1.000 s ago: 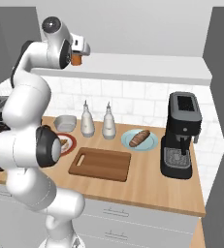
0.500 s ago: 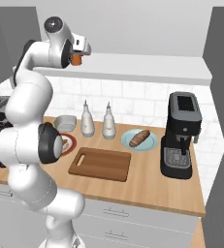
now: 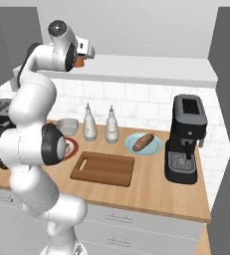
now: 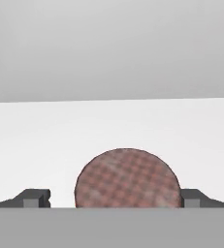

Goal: From the different types of pastries on the counter, select a croissant and place it on the cutting board. Then retrieve a jar of jam from the cabinet and place it alongside the croissant on the cutting board.

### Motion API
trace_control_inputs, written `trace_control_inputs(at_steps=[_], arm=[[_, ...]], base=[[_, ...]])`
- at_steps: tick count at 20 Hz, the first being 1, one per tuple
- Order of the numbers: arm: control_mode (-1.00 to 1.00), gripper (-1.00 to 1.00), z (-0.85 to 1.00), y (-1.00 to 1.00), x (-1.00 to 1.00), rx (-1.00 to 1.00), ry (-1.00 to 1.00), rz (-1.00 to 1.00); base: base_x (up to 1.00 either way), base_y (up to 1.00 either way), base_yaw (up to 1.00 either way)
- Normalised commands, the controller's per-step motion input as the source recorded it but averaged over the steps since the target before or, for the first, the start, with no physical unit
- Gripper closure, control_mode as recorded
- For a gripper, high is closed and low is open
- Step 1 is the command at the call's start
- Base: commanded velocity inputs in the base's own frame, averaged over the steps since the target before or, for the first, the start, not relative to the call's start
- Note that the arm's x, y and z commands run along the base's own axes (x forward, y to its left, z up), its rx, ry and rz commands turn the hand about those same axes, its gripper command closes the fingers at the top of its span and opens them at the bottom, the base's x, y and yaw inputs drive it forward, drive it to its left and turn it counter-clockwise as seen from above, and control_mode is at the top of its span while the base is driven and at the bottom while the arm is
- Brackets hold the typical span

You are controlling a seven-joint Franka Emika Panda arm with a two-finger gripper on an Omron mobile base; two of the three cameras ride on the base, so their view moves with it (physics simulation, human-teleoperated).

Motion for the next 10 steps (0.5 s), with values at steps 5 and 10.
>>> trace_control_inputs(at_steps=[5,10], arm=[[-1.00,-1.00,-0.03,0.00,0.21,0.00,-0.02,0.00],[-1.00,1.00,0.00,0.00,0.10,0.00,-0.01,0.00]], base=[[0.00,0.00,0.00],[0.00,0.00,0.00]])
